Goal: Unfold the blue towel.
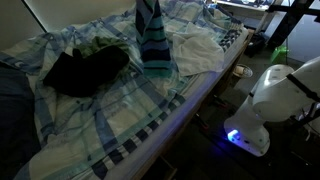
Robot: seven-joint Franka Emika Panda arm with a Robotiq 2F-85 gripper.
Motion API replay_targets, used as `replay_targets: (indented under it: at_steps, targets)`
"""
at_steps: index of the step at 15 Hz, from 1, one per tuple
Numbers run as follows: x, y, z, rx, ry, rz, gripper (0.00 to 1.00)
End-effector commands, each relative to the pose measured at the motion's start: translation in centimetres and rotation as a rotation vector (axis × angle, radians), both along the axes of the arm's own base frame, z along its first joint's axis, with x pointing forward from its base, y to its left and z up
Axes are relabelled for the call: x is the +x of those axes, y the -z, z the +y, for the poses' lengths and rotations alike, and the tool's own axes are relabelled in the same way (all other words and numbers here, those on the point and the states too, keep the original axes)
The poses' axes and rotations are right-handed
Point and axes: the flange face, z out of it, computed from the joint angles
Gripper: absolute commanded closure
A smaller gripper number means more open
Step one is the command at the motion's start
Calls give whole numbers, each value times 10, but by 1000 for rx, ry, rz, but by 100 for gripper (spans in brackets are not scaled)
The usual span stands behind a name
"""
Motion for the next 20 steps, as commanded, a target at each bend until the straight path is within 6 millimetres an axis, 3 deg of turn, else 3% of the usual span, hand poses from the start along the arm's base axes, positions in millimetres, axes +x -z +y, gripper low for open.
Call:
replay_targets:
  at_steps: [1,5,9,12,20]
  targets:
    - [-12,20,-24,29,67,29,99]
    - [-14,31,-40,11,129,46,99]
    - [-11,34,-30,-9,121,23,99]
    - [-6,32,-5,-154,128,-43,99]
    - [0,-2,82,-569,61,-249,99]
